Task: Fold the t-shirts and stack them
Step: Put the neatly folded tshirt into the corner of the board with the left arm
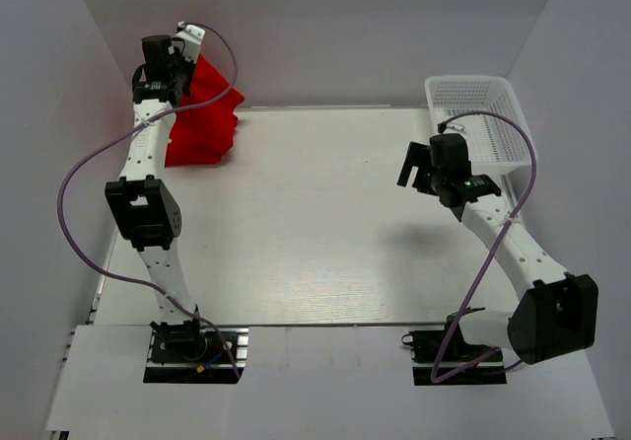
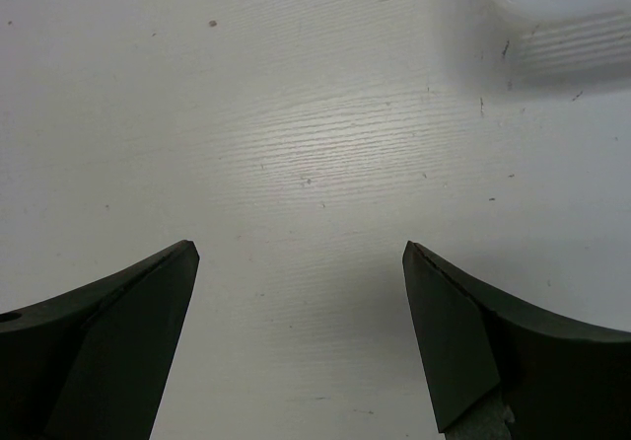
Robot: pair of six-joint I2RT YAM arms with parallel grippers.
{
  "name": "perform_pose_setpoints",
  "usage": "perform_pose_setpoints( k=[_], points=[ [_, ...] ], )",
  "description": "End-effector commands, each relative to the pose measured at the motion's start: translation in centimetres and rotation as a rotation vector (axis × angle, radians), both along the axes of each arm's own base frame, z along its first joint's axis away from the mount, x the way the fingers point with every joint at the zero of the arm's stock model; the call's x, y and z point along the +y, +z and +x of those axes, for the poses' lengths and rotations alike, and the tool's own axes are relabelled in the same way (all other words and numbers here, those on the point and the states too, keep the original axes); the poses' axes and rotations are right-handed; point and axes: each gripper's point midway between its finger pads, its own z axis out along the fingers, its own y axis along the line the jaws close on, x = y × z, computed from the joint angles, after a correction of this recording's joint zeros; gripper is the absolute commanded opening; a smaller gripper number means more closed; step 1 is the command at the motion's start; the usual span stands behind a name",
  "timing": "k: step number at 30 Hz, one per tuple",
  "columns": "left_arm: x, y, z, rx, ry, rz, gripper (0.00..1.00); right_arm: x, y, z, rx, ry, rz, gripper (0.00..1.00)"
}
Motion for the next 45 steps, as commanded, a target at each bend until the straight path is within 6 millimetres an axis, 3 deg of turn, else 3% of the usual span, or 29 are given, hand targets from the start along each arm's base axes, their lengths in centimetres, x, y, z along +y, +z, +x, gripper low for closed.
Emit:
perform_pose_setpoints(
  k=[1, 3, 8, 11, 16, 17, 18, 19, 22, 28, 33, 35, 37, 39, 40, 41, 43, 44, 45],
  points=[
    [1.6, 3.4, 0.5, -0.105, 0.036, -0.022, 0.00, 0.3, 1.8, 1.1, -0.027, 0.015, -0.006, 0.90],
    [3.3, 2.5, 0.8, -0.086, 0.074, -0.027, 0.00, 0.4, 1.9, 1.3, -0.028, 0.012, -0.005, 0.90],
    [5.1, -0.6, 1.5, -0.036, 0.099, -0.042, 0.00, 0.5, 1.9, 1.9, -0.021, 0.011, -0.013, 0.90],
    [8.0, -2.3, 1.8, -0.032, 0.217, -0.045, 0.00, 0.8, 1.9, 2.3, -0.014, 0.018, -0.005, 0.90],
    [10.6, -4.7, 1.8, -0.004, 0.301, -0.057, 0.01, 1.3, 1.3, 2.9, 0.014, 0.028, -0.005, 0.90],
    [10.9, -5.2, 2.1, 0.000, 0.310, -0.054, 0.26, 1.4, 1.4, 3.1, 0.015, 0.033, -0.001, 0.90],
    [11.1, -5.9, 2.0, 0.016, 0.333, -0.059, 0.63, 1.5, 1.2, 3.1, 0.025, 0.032, 0.000, 0.90],
    [11.9, -5.4, 1.9, 0.001, 0.356, -0.063, 0.99, 1.5, 0.9, 3.2, 0.036, 0.034, -0.006, 0.90],
    [13.1, -5.7, 1.6, -0.001, 0.426, -0.043, 1.00, 1.8, 1.3, 3.7, 0.036, 0.043, -0.003, 0.90],
    [14.8, -3.9, 0.9, -0.054, 0.512, -0.073, 1.00, 2.1, 1.0, 3.8, 0.050, 0.059, -0.002, 0.90],
    [12.4, -1.9, -0.1, -0.043, 0.432, -0.179, 1.00, 2.3, 1.4, 3.6, 0.042, 0.069, 0.007, 0.90],
    [10.4, -1.8, -0.7, -0.014, 0.393, -0.249, 1.00, 2.4, 1.7, 3.4, 0.035, 0.077, 0.017, 0.90],
    [8.1, -0.4, -2.2, 0.002, 0.361, -0.301, 1.00, 2.4, 2.2, 3.1, 0.021, 0.079, 0.027, 0.90],
    [6.1, -1.6, -3.7, 0.060, 0.319, -0.390, 1.00, 2.3, 2.7, 2.6, 0.003, 0.081, 0.033, 0.90],
    [4.3, -0.1, -4.9, 0.056, 0.277, -0.438, 1.00, 2.3, 1.9, 2.1, 0.018, 0.091, 0.035, 0.90],
    [2.9, -2.2, -6.0, 0.115, 0.290, -0.499, 1.00, 2.3, 1.8, 1.8, 0.016, 0.094, 0.040, 0.90],
    [1.1, -3.0, -7.7, 0.145, 0.290, -0.552, 1.00, 2.3, 1.1, 0.7, 0.022, 0.115, 0.046, 0.90],
    [-0.9, -4.7, -9.8, 0.192, 0.283, -0.570, 1.00, 2.4, 1.0, 0.3, 0.032, 0.121, 0.051, 0.90],
    [-2.2, -5.2, -10.6, 0.201, 0.260, -0.593, 1.00, 2.1, 0.8, -0.4, 0.036, 0.121, 0.048, 0.90]
  ],
)
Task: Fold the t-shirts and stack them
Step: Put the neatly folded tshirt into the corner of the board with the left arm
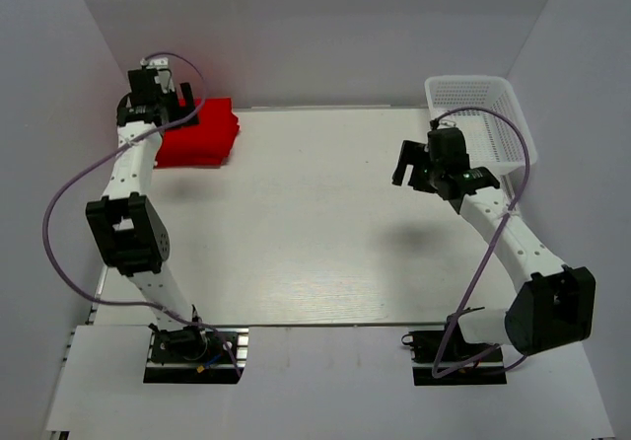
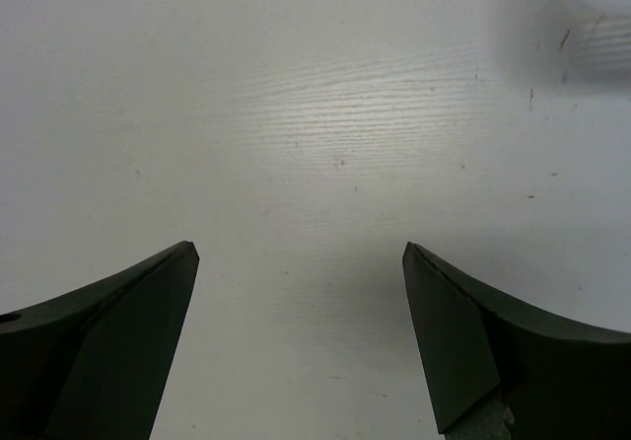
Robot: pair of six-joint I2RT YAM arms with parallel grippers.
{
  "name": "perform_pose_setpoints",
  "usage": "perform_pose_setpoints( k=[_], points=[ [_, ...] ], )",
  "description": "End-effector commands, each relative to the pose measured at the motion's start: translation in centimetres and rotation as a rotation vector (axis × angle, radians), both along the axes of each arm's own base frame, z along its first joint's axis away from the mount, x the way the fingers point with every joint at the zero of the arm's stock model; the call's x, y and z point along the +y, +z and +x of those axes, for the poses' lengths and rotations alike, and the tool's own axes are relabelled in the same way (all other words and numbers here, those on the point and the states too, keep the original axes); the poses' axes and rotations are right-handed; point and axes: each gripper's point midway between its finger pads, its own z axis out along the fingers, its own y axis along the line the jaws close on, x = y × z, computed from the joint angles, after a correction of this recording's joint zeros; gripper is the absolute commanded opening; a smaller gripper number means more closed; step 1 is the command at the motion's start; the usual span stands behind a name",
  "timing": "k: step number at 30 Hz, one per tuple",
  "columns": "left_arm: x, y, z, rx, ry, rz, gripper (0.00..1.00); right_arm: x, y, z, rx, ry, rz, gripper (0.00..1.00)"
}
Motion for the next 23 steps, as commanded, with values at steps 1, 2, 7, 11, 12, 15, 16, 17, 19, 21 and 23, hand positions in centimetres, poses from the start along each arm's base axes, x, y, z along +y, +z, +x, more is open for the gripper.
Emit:
perform_pose_setpoints(
  k=[1, 2, 7, 11, 12, 15, 16, 17, 19, 21, 23],
  points=[
    [-7.1, -1.6, -5.7, 0.058, -0.090, -0.185, 1.00, -0.1, 0.2, -1.4, -0.013, 0.029, 0.009, 0.90],
    [-8.6, -2.1, -6.9, 0.067, -0.129, -0.200, 1.00, -0.3, -0.1, -1.8, -0.003, 0.026, 0.003, 0.90],
    [-16.4, -3.0, -15.7, 0.040, -0.255, -0.276, 1.00, -0.8, -1.7, -4.3, 0.013, 0.046, 0.001, 0.90],
    [-17.5, -3.1, -20.7, 0.042, -0.237, -0.278, 1.00, -0.4, -2.8, -6.4, 0.004, 0.090, 0.041, 0.90],
    [-17.0, -4.2, -21.6, 0.063, -0.210, -0.263, 1.00, -0.4, -2.8, -6.3, -0.006, 0.090, 0.047, 0.90],
    [-16.5, -4.2, -22.6, 0.058, -0.178, -0.257, 1.00, -0.3, -3.4, -7.2, -0.010, 0.107, 0.055, 0.90],
    [-16.9, -4.2, -22.7, 0.059, -0.188, -0.256, 1.00, -0.5, -3.7, -7.3, -0.003, 0.099, 0.049, 0.90],
    [-16.8, -4.3, -23.1, 0.077, -0.185, -0.246, 1.00, -0.7, -3.6, -7.4, -0.012, 0.091, 0.047, 0.90],
    [-16.6, -3.9, -23.0, 0.069, -0.169, -0.226, 1.00, -1.3, -4.3, -7.6, 0.004, 0.058, 0.033, 0.90],
    [-16.1, -3.7, -23.0, 0.068, -0.141, -0.215, 1.00, -1.7, -4.6, -7.5, 0.003, 0.035, 0.020, 0.90],
    [-16.0, -3.3, -22.8, 0.056, -0.134, -0.211, 1.00, -1.6, -4.4, -7.4, -0.004, 0.032, 0.029, 0.90]
  ],
)
